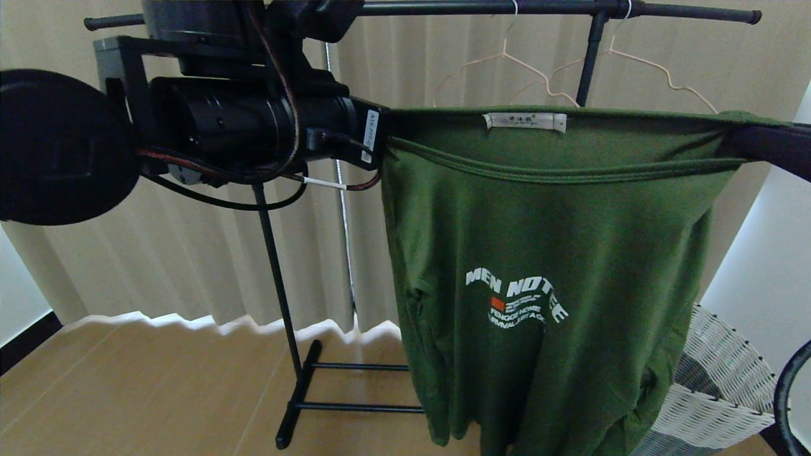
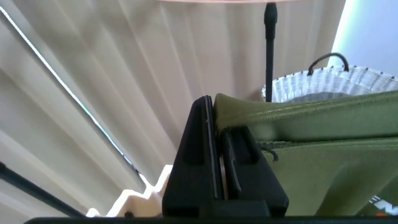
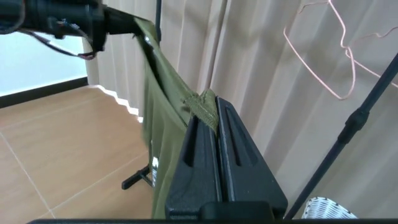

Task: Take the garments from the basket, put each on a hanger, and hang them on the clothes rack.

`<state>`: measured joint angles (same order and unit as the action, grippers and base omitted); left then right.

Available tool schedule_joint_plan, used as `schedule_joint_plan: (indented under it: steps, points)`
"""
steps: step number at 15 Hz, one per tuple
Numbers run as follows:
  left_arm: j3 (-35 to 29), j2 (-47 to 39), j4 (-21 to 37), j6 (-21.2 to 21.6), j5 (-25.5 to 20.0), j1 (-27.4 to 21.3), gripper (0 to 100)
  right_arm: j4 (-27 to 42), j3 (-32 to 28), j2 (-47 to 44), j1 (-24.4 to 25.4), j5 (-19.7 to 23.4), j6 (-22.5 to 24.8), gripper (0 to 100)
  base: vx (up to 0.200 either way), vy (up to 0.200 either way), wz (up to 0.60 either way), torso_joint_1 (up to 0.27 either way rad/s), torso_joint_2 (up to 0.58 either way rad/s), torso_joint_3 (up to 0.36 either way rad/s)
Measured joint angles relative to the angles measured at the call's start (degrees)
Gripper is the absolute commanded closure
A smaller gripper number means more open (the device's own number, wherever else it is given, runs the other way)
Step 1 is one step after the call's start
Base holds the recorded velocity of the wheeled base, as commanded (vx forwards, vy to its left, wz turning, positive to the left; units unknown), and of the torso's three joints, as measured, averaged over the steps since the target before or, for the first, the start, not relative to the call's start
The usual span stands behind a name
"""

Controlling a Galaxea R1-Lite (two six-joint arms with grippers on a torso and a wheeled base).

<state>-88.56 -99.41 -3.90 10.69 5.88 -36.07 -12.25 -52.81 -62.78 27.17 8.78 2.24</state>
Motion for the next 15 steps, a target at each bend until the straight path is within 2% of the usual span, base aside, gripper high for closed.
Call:
schedule_joint_plan:
  steps: [4,7,9,11,13,15]
  points:
    - [3.18,4.55,0.87,0.04,0.02,-0.02,100,-1.32,-1.68,-3.97,-0.06,-0.07,2.82,100,0.0,0.0,0.0,0.0,0.0,0.0]
    - [8.61,10.19,1.83,0.15,-0.05,-0.41,100,-3.07,-4.61,-8.66,-0.72,-0.2,3.12,100,0.0,0.0,0.0,0.0,0.0,0.0]
    - [13.02,14.43,1.85,0.06,-2.07,-0.98,100,-3.84,-6.19,-11.42,-1.96,-0.22,3.11,100,0.0,0.0,0.0,0.0,0.0,0.0]
    - [17.01,18.08,2.05,0.0,-6.31,-1.44,100,-4.57,-7.06,-13.31,-2.36,-0.24,3.04,100,0.0,0.0,0.0,0.0,0.0,0.0]
    - [19.8,20.2,1.67,-0.82,-6.96,-1.66,100,-4.68,-6.75,-14.26,-2.47,-0.18,2.88,100,0.0,0.0,0.0,0.0,0.0,0.0]
    - [21.42,21.16,1.5,-3.83,-7.0,-2.07,100,-4.82,-6.31,-14.69,-2.49,-0.2,2.9,100,0.0,0.0,0.0,0.0,0.0,0.0]
